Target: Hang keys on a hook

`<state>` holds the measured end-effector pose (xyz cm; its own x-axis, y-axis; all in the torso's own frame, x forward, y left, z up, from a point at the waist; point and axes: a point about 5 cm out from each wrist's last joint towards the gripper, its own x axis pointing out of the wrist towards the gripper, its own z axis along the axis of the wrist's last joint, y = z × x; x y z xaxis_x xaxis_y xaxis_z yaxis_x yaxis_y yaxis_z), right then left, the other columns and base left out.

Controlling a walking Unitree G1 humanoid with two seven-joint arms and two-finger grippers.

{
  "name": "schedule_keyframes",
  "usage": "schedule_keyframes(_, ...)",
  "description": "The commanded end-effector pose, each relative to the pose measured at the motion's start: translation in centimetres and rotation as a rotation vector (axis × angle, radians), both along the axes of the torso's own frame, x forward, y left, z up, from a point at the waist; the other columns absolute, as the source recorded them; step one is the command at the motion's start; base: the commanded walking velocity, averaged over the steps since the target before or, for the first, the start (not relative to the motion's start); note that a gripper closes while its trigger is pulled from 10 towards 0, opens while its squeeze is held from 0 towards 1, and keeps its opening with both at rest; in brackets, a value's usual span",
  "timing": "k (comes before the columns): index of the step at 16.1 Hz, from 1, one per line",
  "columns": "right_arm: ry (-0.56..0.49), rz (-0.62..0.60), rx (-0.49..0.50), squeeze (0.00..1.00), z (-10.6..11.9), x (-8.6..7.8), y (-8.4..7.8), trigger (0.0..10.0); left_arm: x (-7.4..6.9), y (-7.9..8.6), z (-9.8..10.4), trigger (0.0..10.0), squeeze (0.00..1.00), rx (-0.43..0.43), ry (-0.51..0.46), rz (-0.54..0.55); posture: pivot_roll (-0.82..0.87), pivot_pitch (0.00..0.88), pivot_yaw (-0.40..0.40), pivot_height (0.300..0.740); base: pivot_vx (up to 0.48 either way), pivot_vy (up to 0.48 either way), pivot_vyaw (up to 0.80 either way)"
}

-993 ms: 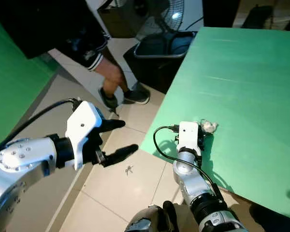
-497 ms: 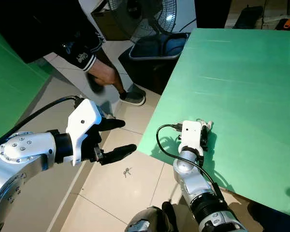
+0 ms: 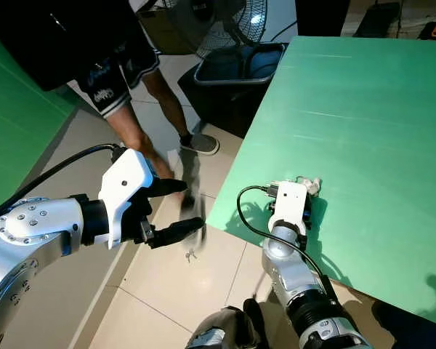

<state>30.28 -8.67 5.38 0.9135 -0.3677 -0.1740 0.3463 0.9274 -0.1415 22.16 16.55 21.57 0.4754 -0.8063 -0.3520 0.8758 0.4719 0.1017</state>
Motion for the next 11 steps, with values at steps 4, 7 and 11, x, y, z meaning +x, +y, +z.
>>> schedule_keyframes(4, -0.003, 0.084, 0.178, 0.0, 1.6, -1.5, 7.1, 10.0, -0.2, 0.5, -0.1, 10.0, 0.0, 0.021, 0.013, 0.012, 0.04, 0.264, 0.4, 0.74, 0.0, 0.0, 0.0)
schedule_keyframes(7, -0.011, 0.07, 0.187, 0.0, 2.2, -1.9, 7.9, 10.0, -0.3, 0.5, -0.2, 10.0, 0.0, 0.02, 0.014, 0.01, 0.03, 0.265, 0.4, 0.74, 0.0, 0.0, 0.0)
schedule_keyframes(11, 0.018, 0.076, 0.2, 0.0, 1.4, -2.9, 8.9, 10.0, -0.3, 0.4, -0.3, 10.0, 0.0, 0.016, 0.019, 0.004, 0.02, 0.276, 0.4, 0.74, 0.0, 0.0, 0.0)
